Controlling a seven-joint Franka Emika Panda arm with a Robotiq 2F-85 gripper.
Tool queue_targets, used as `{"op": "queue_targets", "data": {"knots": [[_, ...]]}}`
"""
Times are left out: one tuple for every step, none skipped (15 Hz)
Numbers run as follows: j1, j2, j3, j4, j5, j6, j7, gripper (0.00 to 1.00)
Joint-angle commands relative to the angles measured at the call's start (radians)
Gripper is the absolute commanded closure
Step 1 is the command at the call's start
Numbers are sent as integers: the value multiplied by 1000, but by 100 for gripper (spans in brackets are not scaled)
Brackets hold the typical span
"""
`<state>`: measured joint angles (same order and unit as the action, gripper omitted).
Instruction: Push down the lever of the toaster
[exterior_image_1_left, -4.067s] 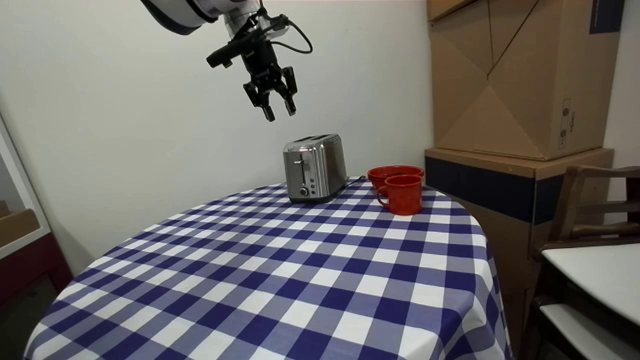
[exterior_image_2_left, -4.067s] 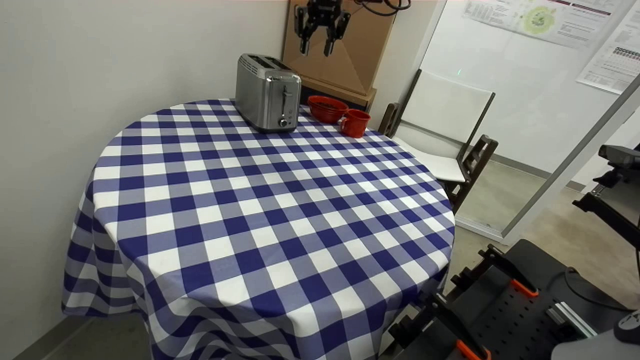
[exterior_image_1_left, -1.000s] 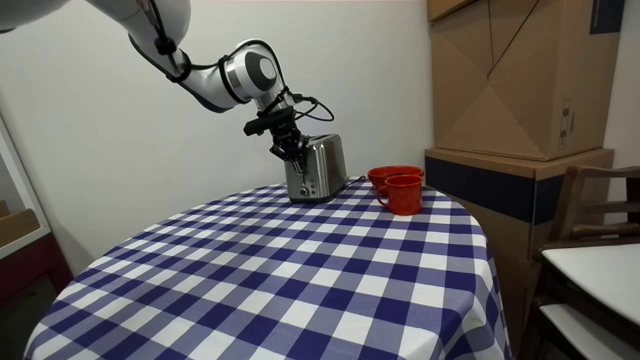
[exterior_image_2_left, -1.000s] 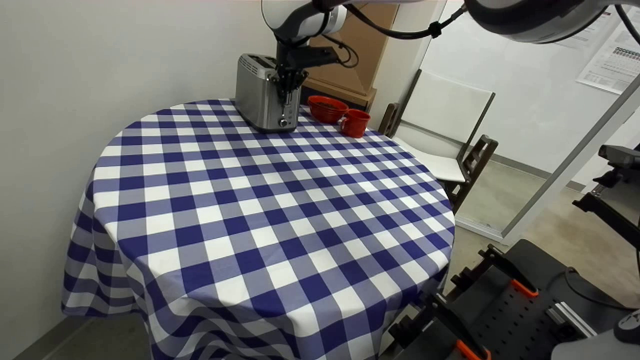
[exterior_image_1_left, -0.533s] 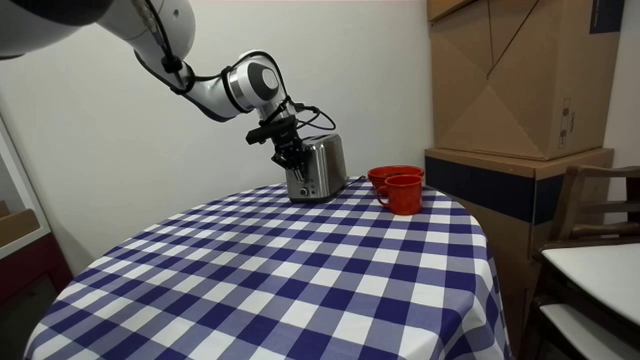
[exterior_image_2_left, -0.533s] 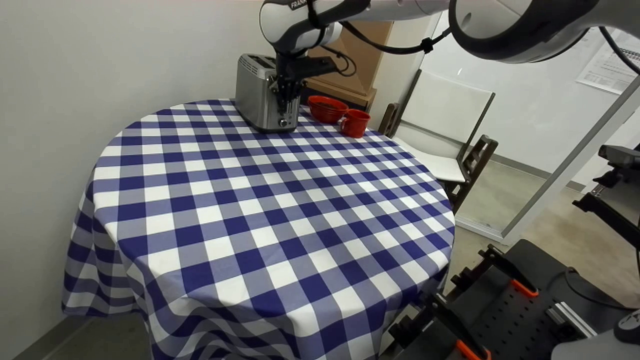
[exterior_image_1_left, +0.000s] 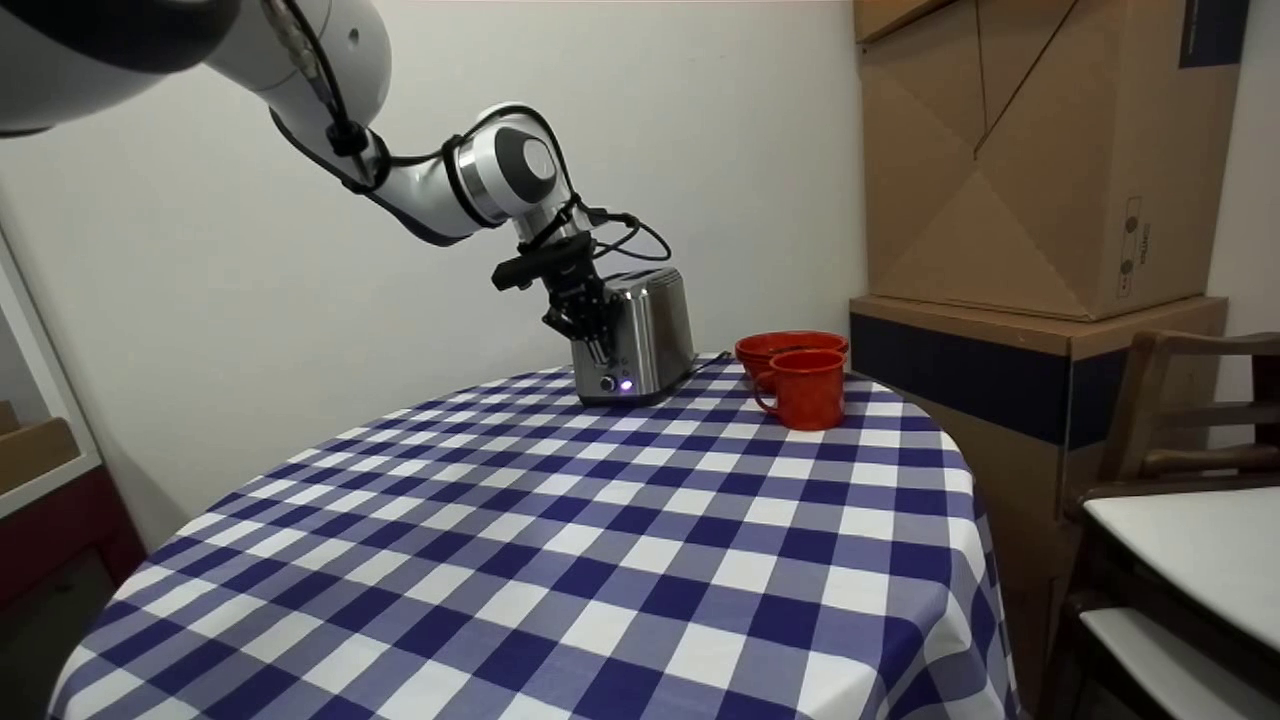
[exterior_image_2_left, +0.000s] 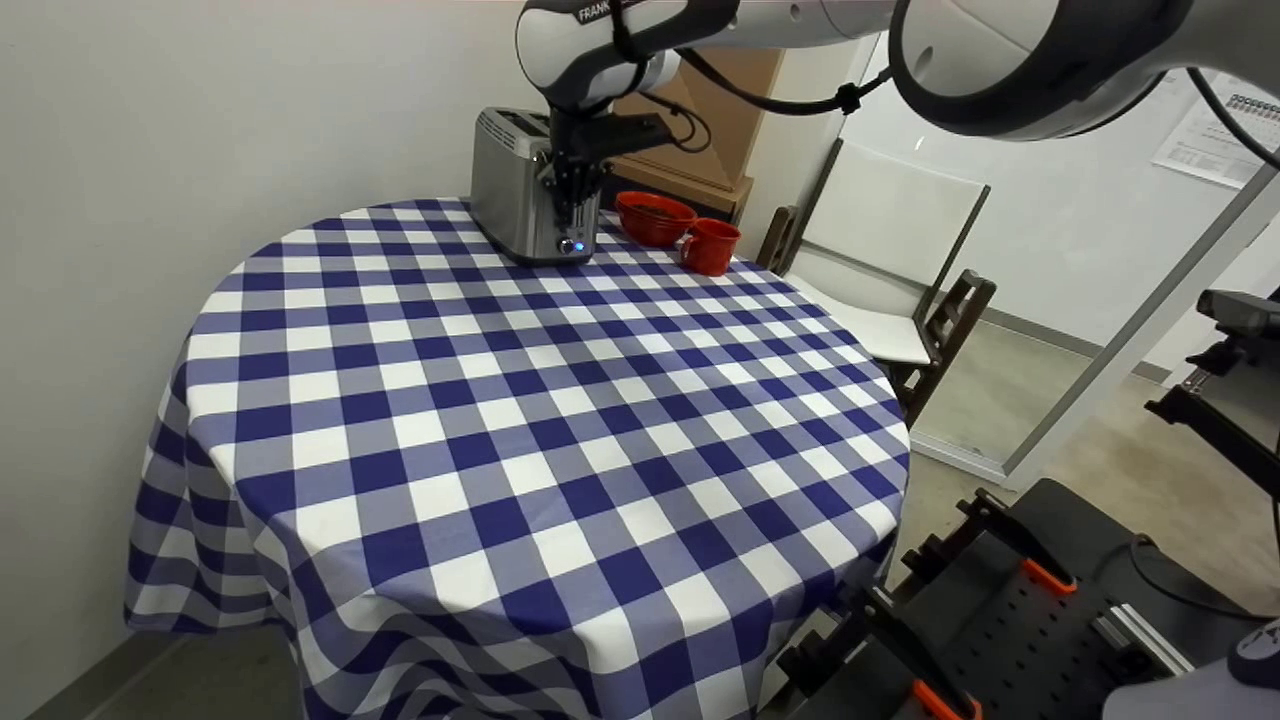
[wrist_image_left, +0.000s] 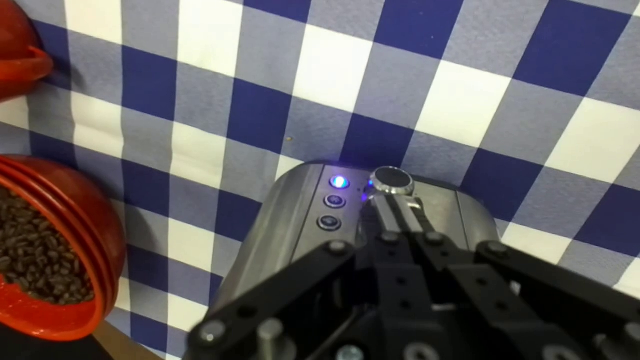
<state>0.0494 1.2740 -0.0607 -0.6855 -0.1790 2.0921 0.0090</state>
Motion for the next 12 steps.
{"op": "queue_targets", "data": {"knots": [[0,74,-1,61,-7,-9,-31,99],[0,76,-3,64,-10,-14,-39,99],[0,78,-5,66,-12,-16,-42,99],[0,78,-5,68,-13,-20,-45,99],[0,76,-6,70,-11,-27,-44,100],[-1,62,0,66,-6,-50,-52,74],[-1,54,4,65,-3,-60,-59,73],[-2,35,11,62,2,-79,-71,66],[-1,27,12,60,2,-94,-72,60],[4,7,5,56,-1,-111,-57,51],[6,-1,-1,56,-4,-126,-44,44],[3,-22,-1,48,0,-140,-32,38]]}}
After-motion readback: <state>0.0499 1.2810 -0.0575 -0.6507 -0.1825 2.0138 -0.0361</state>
